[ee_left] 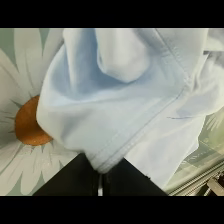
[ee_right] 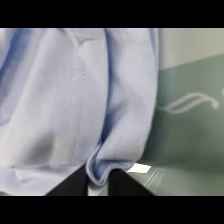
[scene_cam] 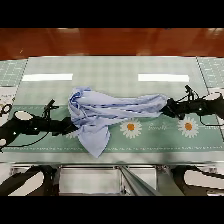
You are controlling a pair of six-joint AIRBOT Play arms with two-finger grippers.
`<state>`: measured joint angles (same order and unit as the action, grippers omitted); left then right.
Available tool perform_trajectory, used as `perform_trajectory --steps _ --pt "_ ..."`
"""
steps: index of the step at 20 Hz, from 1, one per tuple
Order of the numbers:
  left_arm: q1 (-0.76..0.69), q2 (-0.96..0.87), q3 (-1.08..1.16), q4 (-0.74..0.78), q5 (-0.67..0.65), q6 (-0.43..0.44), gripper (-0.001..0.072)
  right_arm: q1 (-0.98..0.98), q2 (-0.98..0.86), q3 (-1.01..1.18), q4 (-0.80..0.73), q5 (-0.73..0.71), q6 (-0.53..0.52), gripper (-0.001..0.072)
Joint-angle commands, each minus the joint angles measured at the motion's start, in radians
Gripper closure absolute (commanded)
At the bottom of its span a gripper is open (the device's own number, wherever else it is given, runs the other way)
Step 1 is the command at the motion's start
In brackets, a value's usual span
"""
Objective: Fold the shirts.
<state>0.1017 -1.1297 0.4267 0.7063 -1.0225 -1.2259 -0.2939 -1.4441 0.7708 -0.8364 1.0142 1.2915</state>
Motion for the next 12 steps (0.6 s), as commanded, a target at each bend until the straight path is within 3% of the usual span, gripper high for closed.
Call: perform_trajectory --steps 1,2,6,12 --pt "0.0 0.001 0.001 -0.001 0.003 0.001 0.0678 0.024 -0.016 0.01 -0.004 -0.021 0.003 0.0633" --pt "0.0 0.001 0.001 -0.001 0.005 0.001 0.0678 0.024 -0.016 0.011 -0.003 -0.023 -0.012 0.0686" --pt "0.02 0.016 0.132 -0.014 -0.055 0.009 0.0678 0.024 0.049 0.109 -0.021 0.041 -0.013 0.0688" --pt "0.061 0.156 0.713 -0.198 -0.093 0.009 0.0678 0.023 0.33 0.623 -0.107 0.132 0.085 0.0688"
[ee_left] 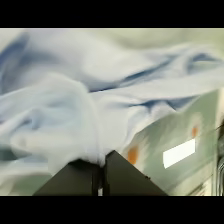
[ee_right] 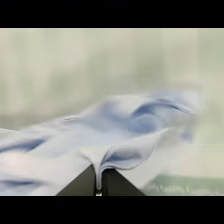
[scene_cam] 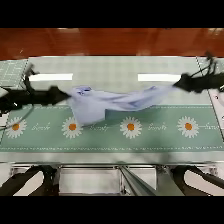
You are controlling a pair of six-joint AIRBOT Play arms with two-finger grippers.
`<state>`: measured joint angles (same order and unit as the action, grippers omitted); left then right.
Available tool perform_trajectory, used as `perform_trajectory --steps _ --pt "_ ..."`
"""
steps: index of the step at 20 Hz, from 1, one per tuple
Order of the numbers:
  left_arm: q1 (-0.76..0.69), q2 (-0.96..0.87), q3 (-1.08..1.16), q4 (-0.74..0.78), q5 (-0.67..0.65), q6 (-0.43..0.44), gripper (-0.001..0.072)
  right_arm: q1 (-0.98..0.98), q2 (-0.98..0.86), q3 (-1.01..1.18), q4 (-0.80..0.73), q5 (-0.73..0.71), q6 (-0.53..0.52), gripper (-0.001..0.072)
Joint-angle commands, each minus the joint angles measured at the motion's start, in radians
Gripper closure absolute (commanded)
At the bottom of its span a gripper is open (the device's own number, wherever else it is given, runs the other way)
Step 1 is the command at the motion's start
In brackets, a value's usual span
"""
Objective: Fold the shirts.
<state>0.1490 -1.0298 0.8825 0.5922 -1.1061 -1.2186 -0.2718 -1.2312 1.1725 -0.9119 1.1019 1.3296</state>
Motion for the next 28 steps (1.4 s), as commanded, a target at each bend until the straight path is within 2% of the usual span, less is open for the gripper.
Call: perform_trajectory --steps 1,6,10,13,16,18,19,21,23,25,28 --pt "0.015 0.068 0.364 -0.084 -0.01 0.002 0.0678 0.001 0.159 0.301 -0.039 0.048 0.058 0.0688" --pt "0.015 0.132 0.777 -0.079 -0.01 0.002 0.0678 0.001 0.388 0.531 -0.055 0.05 0.084 0.0688" --pt "0.015 0.254 0.85 -0.029 0.013 0.002 0.0678 0.001 0.573 0.575 -0.193 0.04 0.142 0.0688" --pt "0.015 0.387 0.85 0.101 0.108 -0.003 0.0678 0.001 0.692 0.575 -0.299 0.074 0.195 0.0688" --pt "0.015 0.516 0.848 0.391 0.151 -0.119 0.0678 0.001 0.763 0.574 -0.433 0.272 0.27 0.0687" --pt "0.015 0.571 0.832 0.575 0.084 -0.256 0.0678 0.001 0.796 0.537 -0.463 0.409 0.307 0.0688" --pt "0.015 0.585 0.811 0.606 0.016 -0.292 0.0678 0.001 0.816 0.496 -0.448 0.434 0.316 0.0687" --pt "0.015 0.588 0.726 0.575 -0.106 -0.317 0.0678 0.001 0.856 0.365 -0.388 0.441 0.332 0.0688" --pt "0.014 0.578 0.566 0.48 -0.156 -0.32 0.0678 0.001 0.864 0.221 -0.301 0.435 0.319 0.0688" --pt "0.013 0.549 0.365 0.367 -0.139 -0.303 0.0678 0.001 0.851 0.05 -0.231 0.366 0.277 0.0688" --pt "0.013 0.426 0.08 0.195 0.018 -0.176 0.0678 0.002 0.747 -0.172 -0.163 0.193 0.209 0.0688"
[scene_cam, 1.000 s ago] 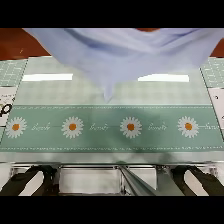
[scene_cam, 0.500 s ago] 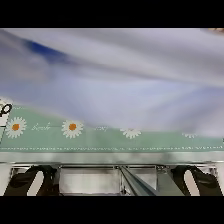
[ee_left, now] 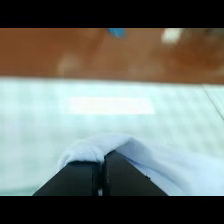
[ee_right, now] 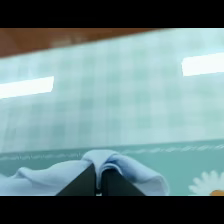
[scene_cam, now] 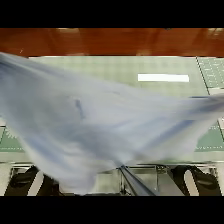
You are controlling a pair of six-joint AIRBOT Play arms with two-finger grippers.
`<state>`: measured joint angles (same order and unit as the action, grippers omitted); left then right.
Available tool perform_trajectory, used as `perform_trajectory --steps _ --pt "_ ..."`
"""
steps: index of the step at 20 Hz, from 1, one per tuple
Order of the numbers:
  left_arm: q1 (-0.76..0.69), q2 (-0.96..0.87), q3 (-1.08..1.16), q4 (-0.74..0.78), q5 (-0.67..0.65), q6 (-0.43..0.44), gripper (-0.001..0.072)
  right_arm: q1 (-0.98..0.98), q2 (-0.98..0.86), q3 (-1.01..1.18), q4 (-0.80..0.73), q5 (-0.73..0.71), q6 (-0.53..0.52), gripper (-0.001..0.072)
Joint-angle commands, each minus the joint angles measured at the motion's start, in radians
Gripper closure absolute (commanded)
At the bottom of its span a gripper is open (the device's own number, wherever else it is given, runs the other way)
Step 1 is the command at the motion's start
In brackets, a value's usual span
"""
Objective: Fold the shirts.
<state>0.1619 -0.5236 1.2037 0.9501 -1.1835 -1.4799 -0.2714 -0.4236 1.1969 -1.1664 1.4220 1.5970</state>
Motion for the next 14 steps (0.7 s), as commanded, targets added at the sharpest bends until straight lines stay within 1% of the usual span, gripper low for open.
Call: perform_trajectory --steps 1,2,4,6,8,10,12,14 --pt "0.0 -0.145 -0.297 -0.194 0.161 0.129 0.0678 0.001 -0.124 -0.237 0.115 -0.171 -0.084 0.0688" --pt "0.0 -0.226 -0.332 -0.214 0.222 0.156 0.0678 0.001 -0.203 -0.261 0.137 -0.211 -0.114 0.0688" --pt "0.0 -0.396 -0.329 -0.244 0.299 0.172 0.0678 0.001 -0.373 -0.265 0.18 -0.274 -0.169 0.0688" --pt "0.0 -0.57 -0.28 -0.325 0.366 0.247 0.0678 0.001 -0.539 -0.252 0.24 -0.352 -0.214 0.0688" --pt "-0.001 -0.719 -0.196 -0.395 0.397 0.276 0.0678 0.001 -0.703 -0.204 0.33 -0.393 -0.26 0.0687" --pt "-0.008 -0.848 -0.086 -0.412 0.398 0.277 0.0678 0.002 -0.855 -0.135 0.443 -0.424 -0.302 0.0687" --pt "-0.024 -0.945 0.013 -0.412 0.398 0.299 0.0678 0.002 -0.988 -0.061 0.54 -0.451 -0.313 0.0687" --pt "-0.05 -1.02 0.09 -0.412 0.398 0.299 0.0677 0.002 -1.095 -0.003 0.643 -0.47 -0.314 0.0687"
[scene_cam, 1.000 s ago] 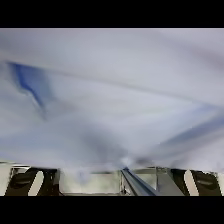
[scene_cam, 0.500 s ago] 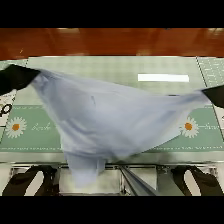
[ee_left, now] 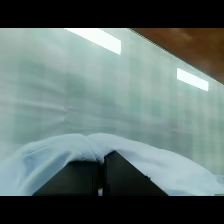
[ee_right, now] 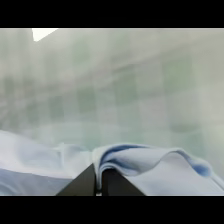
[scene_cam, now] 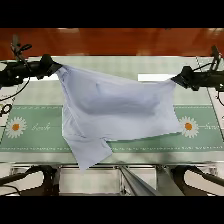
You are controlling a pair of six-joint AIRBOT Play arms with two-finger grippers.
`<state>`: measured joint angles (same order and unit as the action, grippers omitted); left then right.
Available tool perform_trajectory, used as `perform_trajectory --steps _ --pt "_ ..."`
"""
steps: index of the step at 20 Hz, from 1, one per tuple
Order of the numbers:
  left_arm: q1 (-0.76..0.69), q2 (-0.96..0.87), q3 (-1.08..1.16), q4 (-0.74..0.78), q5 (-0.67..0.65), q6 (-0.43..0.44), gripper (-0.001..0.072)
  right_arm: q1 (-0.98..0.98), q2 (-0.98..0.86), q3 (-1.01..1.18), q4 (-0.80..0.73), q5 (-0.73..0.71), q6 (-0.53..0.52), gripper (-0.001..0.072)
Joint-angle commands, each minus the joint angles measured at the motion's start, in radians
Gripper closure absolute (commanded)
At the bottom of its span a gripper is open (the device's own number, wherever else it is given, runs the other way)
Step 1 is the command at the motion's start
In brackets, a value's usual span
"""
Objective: Fold the shirts.
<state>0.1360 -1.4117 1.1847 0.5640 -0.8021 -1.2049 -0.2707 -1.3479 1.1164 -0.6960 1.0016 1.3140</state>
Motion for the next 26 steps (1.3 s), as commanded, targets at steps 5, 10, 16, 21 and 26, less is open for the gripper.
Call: perform_trajectory --steps 5,10,16,21,26 --pt "-0.06 -0.187 0.153 -0.025 0.007 0.023 0.0253 -0.01 -0.271 0.135 0.39 -0.091 -0.043 0.029" --pt "0.179 -0.148 0.249 0.127 -0.402 -0.12 0.0205 -0.224 -0.198 0.217 0.378 0.21 -0.066 0.0304" --pt "0.435 0.171 -0.219 0.328 -0.537 -0.121 0.0204 -0.32 0.134 -0.195 -0.157 0.238 0.014 0.0304" --pt "0.56 0.324 -0.655 0.332 -0.548 -0.105 0.0204 -0.333 0.344 -0.518 -0.056 0.196 -0.108 0.0303" --pt "0.494 0.319 -0.753 0.385 -0.487 -0.122 0.0204 -0.333 0.402 -0.533 -0.04 0.236 -0.114 0.0304"
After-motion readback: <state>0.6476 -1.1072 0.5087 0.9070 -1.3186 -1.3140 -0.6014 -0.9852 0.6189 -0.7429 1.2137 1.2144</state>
